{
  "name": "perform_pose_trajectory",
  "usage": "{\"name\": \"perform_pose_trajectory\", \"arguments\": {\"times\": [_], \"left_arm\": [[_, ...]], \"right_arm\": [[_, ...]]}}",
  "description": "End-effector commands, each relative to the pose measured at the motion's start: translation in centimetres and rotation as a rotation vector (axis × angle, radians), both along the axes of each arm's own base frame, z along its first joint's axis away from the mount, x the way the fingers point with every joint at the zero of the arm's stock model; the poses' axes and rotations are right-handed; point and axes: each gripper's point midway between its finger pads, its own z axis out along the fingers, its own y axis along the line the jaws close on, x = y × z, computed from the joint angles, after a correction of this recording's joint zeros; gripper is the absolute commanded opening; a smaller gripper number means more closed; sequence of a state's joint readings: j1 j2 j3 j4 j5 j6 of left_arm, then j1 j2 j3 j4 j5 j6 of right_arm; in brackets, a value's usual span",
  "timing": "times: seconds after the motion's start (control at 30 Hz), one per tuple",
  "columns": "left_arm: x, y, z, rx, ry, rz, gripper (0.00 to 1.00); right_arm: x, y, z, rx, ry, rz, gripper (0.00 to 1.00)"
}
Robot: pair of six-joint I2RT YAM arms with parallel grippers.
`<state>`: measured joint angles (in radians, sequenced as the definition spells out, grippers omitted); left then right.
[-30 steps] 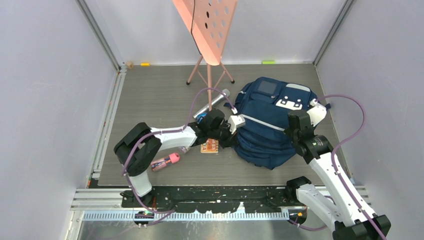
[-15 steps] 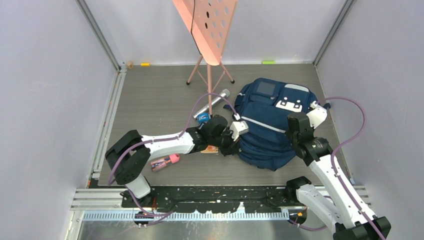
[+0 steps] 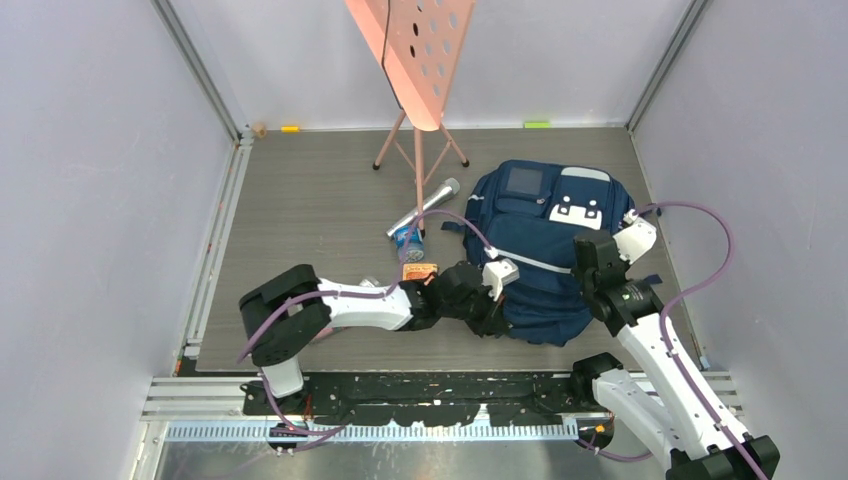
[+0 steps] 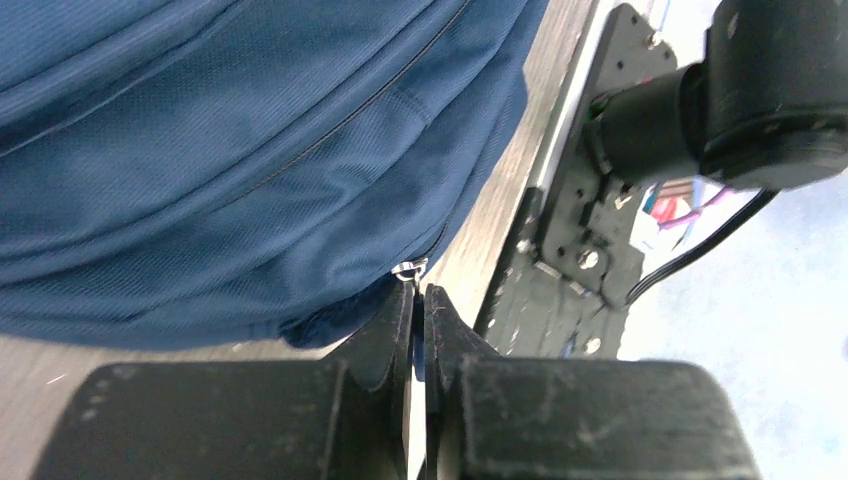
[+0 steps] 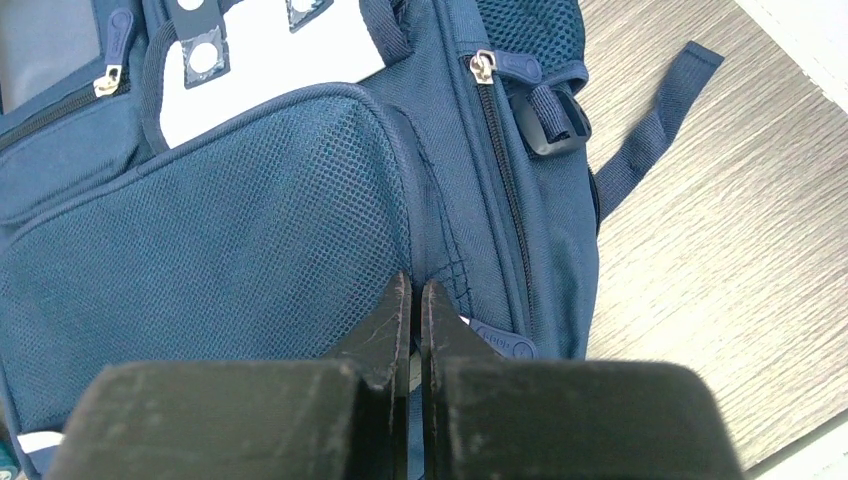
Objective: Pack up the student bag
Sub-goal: Zip the student bag at the center of the board.
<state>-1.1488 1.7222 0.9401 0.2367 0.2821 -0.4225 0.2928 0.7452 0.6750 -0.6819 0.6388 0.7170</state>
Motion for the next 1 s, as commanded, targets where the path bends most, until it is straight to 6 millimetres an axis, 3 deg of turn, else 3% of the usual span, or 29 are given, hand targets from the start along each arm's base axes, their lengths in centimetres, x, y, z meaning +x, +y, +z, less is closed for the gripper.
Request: {"name": "perform_pose_trajectory", "arguments": {"times": [0.0,0.27,0.47,0.53,0.63,0.77,0.87,0.97], "left_arm": [[-1.6,-5.5,4.5,-0.214,0.142,0.059,0.00],[-2.3,-10.8,5.8,-0.254,0.163,0.110,0.00],[-1.4,-12.0,6.2,-0.244,0.120,0.135,0.00],[-1.1,-11.2,5.7,-0.210,0.102,0.147,0.06],[-0.4,-9.1,5.3,-0.185,0.091,0.191,0.33],[1.0,-5.2,5.7,-0.140,0.067,0.279,0.59],[1.6,-2.6,5.9,-0.105,0.046,0.337,0.70],[2.3,-0.5,5.7,-0.066,0.062,0.388,0.75]], "right_arm": [[1.9,0.3,2.4,0.079,-0.169,-0.061,0.00],[1.8,0.2,1.9,0.080,-0.171,-0.072,0.01],[1.5,-0.2,1.9,0.062,-0.176,-0.073,0.01],[1.3,-0.3,2.0,0.050,-0.174,-0.073,0.01],[1.0,-0.7,2.3,0.025,-0.175,-0.072,0.01],[0.7,-0.8,2.9,0.001,-0.166,-0.044,0.00],[0.5,-0.5,3.0,-0.011,-0.136,-0.007,0.01],[0.3,-0.3,2.9,-0.018,-0.106,0.017,0.01]]}}
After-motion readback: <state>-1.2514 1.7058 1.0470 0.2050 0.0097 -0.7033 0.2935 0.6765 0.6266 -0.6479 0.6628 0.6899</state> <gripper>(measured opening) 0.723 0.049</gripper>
